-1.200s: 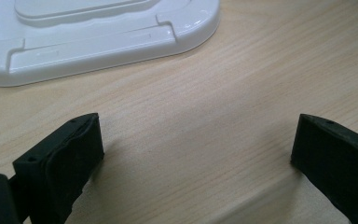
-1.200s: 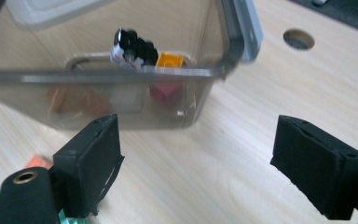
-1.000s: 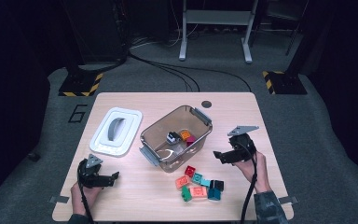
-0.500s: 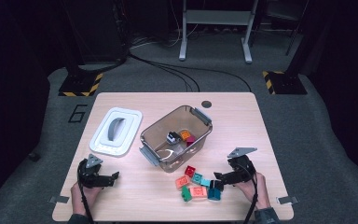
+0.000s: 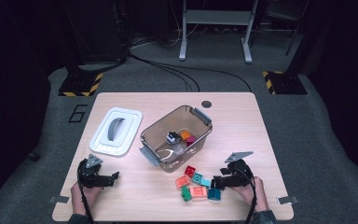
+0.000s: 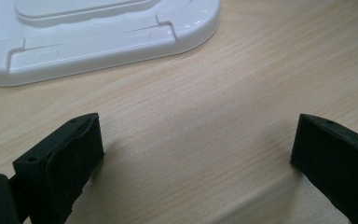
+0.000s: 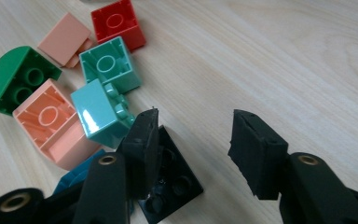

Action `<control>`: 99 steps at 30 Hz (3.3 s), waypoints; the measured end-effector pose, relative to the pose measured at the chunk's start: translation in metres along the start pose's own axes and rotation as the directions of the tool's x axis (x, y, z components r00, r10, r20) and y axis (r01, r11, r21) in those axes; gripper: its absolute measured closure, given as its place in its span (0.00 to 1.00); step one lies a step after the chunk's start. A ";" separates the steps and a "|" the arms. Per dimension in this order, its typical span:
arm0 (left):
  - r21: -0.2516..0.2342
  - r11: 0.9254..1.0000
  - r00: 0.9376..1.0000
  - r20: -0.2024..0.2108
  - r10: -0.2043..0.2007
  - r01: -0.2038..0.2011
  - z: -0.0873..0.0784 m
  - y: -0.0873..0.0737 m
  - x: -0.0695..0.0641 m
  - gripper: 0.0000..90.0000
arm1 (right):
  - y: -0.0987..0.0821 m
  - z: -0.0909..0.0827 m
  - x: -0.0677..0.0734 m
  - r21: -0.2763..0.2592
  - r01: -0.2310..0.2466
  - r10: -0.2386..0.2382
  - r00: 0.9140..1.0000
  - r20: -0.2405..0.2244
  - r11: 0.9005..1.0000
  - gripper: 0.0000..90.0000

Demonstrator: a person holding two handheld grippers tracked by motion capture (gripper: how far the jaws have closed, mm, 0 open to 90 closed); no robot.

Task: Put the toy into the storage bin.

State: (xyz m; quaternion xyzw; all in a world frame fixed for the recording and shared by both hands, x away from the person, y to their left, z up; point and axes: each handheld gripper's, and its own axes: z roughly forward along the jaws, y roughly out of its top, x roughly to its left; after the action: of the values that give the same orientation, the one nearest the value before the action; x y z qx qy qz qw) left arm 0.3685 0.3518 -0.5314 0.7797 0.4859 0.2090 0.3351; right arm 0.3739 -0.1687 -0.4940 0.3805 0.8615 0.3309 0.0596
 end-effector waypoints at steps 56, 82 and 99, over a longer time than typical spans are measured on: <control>-0.001 1.000 1.000 -0.002 0.000 0.000 0.000 0.000 0.000 0.02 | 0.025 0.000 -0.017 -0.002 -0.089 0.088 0.988 0.127 0.996 0.65; 0.000 1.000 1.000 -0.001 0.000 0.000 0.000 0.000 0.000 0.02 | 0.071 -0.009 -0.045 -0.136 -0.097 0.125 0.970 0.211 0.986 0.65; 0.002 1.000 1.000 0.001 -0.001 0.001 0.000 0.000 0.000 0.02 | 0.101 -0.019 -0.056 -0.198 -0.081 0.130 0.960 0.249 0.977 0.65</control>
State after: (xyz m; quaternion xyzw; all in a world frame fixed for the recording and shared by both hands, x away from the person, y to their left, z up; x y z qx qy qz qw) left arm 0.3684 0.3518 -0.5313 0.7799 0.4862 0.2083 0.3346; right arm 0.4687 -0.1686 -0.4256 0.4588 0.7899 0.3599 0.1897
